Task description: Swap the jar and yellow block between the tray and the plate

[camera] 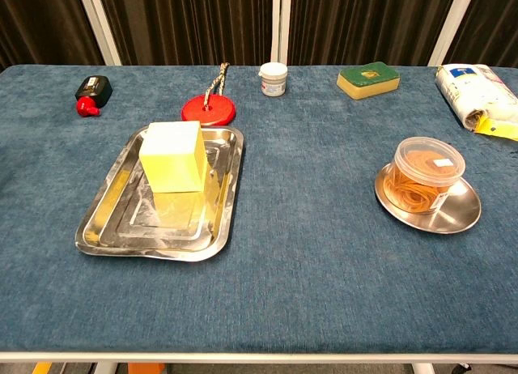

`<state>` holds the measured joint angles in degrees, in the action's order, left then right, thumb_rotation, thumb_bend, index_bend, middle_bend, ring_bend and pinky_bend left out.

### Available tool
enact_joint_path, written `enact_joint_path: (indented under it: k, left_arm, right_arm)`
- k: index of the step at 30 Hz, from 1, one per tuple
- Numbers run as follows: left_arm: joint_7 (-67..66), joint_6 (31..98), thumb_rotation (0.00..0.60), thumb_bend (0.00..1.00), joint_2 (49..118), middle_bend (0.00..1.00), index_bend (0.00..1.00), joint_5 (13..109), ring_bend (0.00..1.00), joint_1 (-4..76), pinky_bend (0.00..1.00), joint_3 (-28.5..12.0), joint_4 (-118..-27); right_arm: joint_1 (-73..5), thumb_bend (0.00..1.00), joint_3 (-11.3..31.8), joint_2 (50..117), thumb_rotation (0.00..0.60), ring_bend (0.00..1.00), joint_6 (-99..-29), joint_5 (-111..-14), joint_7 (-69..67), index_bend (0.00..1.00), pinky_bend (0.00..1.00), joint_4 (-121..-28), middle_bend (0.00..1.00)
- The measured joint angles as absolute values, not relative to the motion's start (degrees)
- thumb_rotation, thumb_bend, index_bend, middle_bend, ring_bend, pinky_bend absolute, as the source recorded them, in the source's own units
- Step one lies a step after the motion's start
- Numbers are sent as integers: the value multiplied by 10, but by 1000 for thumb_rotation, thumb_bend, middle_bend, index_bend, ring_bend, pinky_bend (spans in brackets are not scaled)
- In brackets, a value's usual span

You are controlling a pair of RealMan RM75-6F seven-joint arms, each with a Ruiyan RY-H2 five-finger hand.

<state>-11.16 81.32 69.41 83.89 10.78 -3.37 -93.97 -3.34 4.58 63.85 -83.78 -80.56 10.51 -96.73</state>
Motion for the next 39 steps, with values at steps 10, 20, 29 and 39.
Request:
enact_joint_path:
  k: [10, 20, 29, 39]
  left_arm:
    - [-108, 813, 600, 25, 699, 157, 145, 839, 68, 108, 185, -34, -933]
    - [-103, 810, 600, 25, 703, 157, 151, 843, 68, 109, 185, -31, -928]
    - [-91, 809, 600, 25, 707, 157, 152, 844, 68, 109, 184, -29, -917]
    - [-80, 813, 600, 25, 705, 157, 152, 843, 68, 104, 185, -28, -909]
  right_arm:
    - [-43, 210, 44, 643, 600, 0, -822, -807, 114, 0, 0, -968, 0]
    - [-87, 210, 45, 655, 600, 0, -761, -811, 166, 0, 0, -986, 0]
    - [-164, 211, 55, 707, 600, 0, -662, -776, 263, 0, 0, -1000, 0]
    - [-243, 211, 77, 788, 600, 0, -588, -685, 332, 0, 0, -976, 0]
